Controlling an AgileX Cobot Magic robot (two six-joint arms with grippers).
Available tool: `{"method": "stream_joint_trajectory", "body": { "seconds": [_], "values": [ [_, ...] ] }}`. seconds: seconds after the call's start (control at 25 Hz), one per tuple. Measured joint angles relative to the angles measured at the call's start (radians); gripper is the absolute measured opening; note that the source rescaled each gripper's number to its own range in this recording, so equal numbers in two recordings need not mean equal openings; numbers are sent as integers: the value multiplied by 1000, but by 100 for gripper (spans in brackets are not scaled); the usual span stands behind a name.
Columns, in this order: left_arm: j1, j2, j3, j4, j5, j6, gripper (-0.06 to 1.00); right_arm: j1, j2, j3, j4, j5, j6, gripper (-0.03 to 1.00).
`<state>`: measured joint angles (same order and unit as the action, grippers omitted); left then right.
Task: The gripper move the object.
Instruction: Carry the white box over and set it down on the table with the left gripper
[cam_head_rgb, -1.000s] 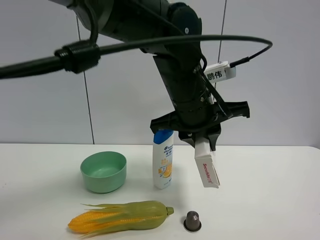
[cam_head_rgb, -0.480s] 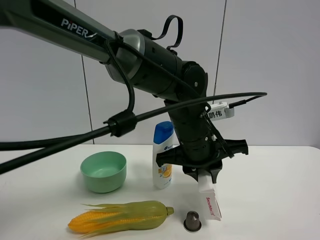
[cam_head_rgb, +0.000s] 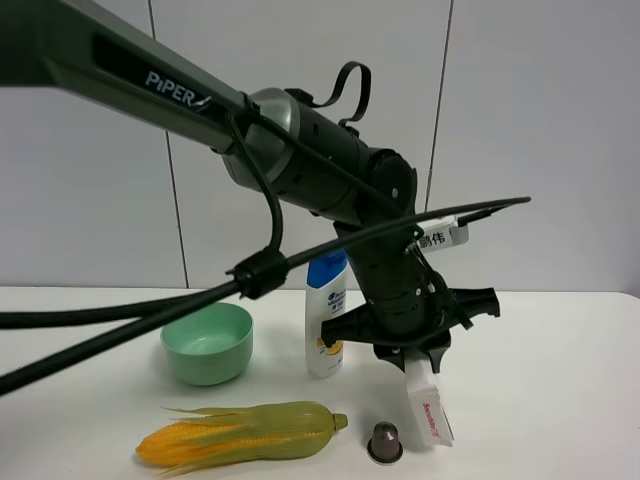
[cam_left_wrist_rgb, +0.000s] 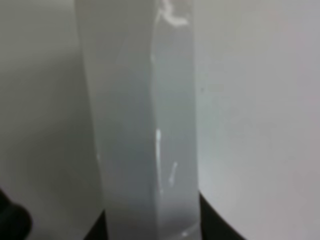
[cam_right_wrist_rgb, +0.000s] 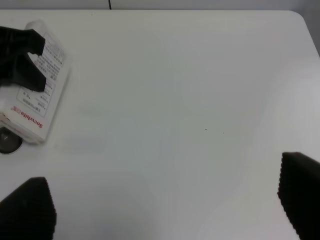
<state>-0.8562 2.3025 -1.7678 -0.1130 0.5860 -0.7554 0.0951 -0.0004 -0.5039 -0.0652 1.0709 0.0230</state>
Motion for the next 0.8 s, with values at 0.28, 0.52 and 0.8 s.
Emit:
{"method": "stream_joint_trajectory", "body": {
  "seconds": [0.28, 0.52, 0.8],
  "values": [
    [0, 23, 0, -6, 4, 0, 0, 0, 0, 0, 0, 0, 0, 100],
    [0, 26, 0, -7, 1, 0, 0, 0, 0, 0, 0, 0, 0, 100],
    [0, 26, 0, -7, 1, 0, 0, 0, 0, 0, 0, 0, 0, 100]
  ]
}}
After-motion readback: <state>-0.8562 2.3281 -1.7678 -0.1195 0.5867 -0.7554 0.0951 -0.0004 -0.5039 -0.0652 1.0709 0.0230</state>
